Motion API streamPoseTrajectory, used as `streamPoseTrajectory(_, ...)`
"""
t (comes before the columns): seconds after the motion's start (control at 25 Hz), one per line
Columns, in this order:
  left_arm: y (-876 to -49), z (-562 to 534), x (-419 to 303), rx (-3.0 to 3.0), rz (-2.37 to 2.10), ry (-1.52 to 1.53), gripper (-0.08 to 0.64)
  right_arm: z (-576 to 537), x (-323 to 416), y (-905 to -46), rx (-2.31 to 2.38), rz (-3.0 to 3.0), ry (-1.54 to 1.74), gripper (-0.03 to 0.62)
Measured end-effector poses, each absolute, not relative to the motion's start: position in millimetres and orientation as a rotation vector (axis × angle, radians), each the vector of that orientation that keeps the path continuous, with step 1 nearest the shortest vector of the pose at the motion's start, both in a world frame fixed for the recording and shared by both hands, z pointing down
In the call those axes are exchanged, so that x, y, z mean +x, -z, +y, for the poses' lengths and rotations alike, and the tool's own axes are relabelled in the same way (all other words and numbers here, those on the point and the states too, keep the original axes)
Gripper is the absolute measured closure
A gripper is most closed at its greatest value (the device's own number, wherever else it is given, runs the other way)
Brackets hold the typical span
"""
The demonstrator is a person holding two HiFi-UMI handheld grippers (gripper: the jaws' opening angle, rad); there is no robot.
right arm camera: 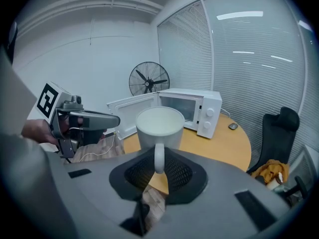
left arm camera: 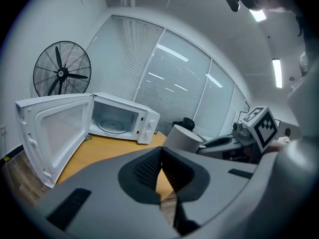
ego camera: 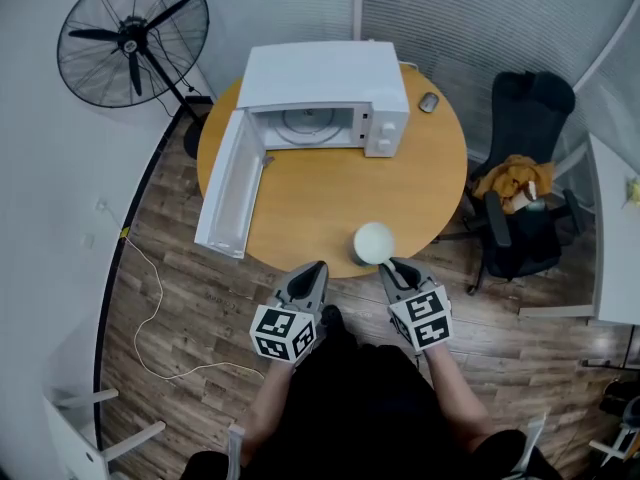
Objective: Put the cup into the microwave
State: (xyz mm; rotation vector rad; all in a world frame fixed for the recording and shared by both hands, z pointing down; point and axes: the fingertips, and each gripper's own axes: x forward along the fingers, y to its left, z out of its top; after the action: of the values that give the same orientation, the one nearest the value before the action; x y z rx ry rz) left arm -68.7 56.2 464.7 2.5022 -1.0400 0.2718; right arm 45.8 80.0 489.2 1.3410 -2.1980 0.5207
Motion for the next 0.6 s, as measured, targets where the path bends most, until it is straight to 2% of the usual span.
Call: streamPoseTrajectory(0.6,-479.7,24.5,-91.9,2.478,-1.006,-0.272,0.565,50.8,20.3,-498.6,1.337,-2.165,-0.557,0.535)
